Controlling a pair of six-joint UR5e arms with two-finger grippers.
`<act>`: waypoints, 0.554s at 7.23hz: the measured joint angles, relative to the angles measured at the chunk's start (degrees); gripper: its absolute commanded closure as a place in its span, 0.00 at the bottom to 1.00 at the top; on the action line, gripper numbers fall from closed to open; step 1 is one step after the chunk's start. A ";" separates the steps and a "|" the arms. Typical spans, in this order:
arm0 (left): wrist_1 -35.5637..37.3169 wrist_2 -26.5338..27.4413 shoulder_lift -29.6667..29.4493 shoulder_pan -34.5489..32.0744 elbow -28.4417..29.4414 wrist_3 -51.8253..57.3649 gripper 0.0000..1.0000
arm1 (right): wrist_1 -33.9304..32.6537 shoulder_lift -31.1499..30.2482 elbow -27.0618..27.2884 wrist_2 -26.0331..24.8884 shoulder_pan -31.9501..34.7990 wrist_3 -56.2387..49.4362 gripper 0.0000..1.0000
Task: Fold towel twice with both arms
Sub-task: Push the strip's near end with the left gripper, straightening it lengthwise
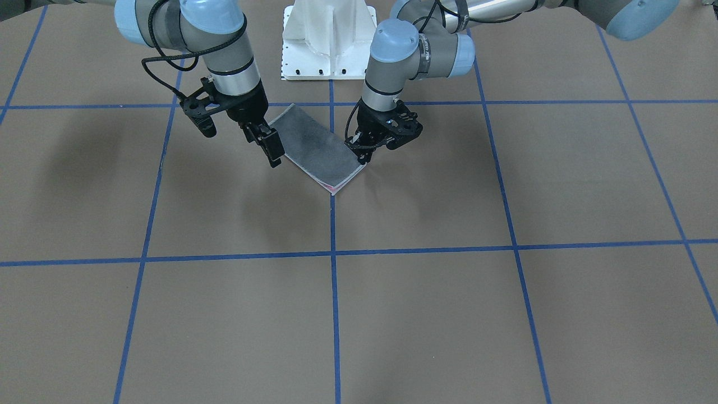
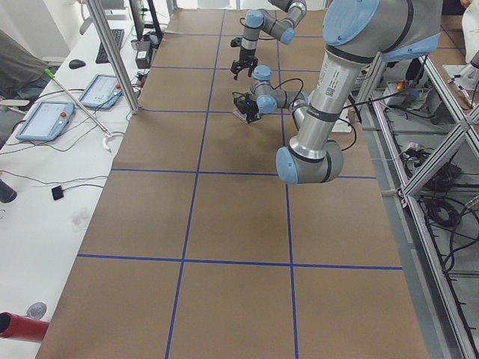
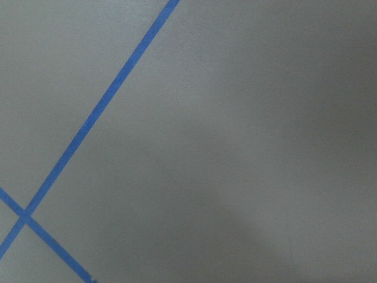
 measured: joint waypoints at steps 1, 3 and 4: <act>0.00 0.02 -0.10 0.01 0.01 0.00 1.00 | 0.00 -0.05 -0.02 0.00 -0.02 0.00 0.00; -0.14 0.06 -0.43 -0.27 0.03 0.33 1.00 | 0.00 -0.18 -0.09 0.00 -0.04 0.00 0.00; -0.49 0.03 -0.91 -1.13 0.16 1.15 1.00 | 0.00 -0.29 -0.10 0.00 -0.01 0.00 0.00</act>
